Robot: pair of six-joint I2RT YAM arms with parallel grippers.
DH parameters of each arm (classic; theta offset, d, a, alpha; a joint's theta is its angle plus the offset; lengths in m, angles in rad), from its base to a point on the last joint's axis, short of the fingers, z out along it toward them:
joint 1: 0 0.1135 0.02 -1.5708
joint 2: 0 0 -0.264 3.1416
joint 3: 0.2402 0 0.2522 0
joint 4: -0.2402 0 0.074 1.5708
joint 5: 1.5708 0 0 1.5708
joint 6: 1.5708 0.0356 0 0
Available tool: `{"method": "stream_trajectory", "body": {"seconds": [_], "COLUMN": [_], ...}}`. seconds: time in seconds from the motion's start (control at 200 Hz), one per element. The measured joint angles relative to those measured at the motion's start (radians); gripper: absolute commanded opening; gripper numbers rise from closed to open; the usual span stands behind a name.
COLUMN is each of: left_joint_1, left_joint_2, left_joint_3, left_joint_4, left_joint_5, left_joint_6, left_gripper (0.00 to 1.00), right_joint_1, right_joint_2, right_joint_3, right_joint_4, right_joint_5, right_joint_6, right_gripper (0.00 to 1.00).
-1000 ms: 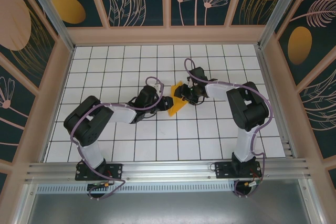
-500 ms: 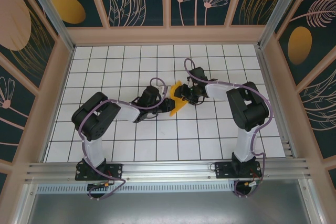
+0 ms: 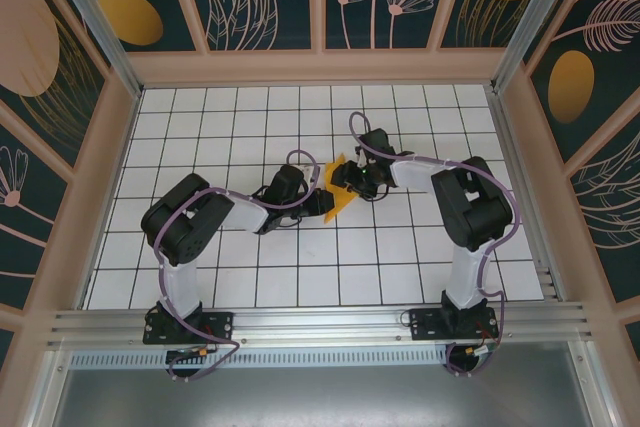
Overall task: Fold a paper plane with a square sheet of paper (pick it up from the middle)
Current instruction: Fourth fold the wing at the center of the table.
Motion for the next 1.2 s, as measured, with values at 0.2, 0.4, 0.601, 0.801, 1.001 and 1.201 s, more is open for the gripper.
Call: {"method": "stream_trajectory", "body": {"seconds": [0.2,0.4,0.601,0.801,1.001,1.201], "left_joint_1": [0.003,0.016,0.045,0.055,0.055,0.055], "left_joint_2": [-0.006,-0.057,-0.143,-0.141,-0.098,-0.047], "left_joint_3": [-0.015,-0.071,-0.130,-0.129,-0.095,-0.049], "left_joint_4": [0.016,0.043,0.052,0.110,0.143,0.135], "left_joint_5": [0.001,0.011,-0.001,0.036,0.091,0.105], "left_joint_6": [-0.007,-0.022,-0.031,-0.057,-0.067,-0.066], "left_gripper": [0.31,0.35,0.30,0.23,0.22,0.20], "right_joint_1": [0.019,0.035,0.045,0.048,0.050,0.050], "right_joint_2": [0.010,0.015,0.019,0.021,0.023,0.023], "right_joint_3": [0.024,0.040,0.050,0.051,0.056,0.056], "right_joint_4": [-0.026,-0.040,-0.047,-0.049,-0.051,-0.051], "right_joint_5": [0.049,0.094,0.119,0.126,0.130,0.130], "right_joint_6": [0.001,0.002,0.005,0.006,0.009,0.009], "right_gripper": [0.58,0.58,0.59,0.61,0.61,0.61]}}
